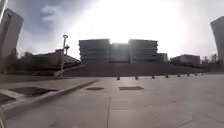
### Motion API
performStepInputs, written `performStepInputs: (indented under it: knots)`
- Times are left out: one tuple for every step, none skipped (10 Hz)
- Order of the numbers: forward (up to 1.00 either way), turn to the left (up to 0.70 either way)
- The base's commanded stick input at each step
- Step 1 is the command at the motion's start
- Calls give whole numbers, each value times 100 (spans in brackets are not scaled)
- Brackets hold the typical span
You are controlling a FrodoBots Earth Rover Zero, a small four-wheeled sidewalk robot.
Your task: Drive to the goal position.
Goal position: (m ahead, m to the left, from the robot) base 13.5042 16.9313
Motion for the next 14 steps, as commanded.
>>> performStepInputs:
  knots:
    - [100,0]
    - [100,0]
    - [100,0]
    - [100,0]
    - [100,0]
    - [100,0]
    - [100,0]
    - [100,0]
    - [100,0]
    - [100,0]
    - [100,0]
    - [100,7]
    - [100,32]
    - [100,17]
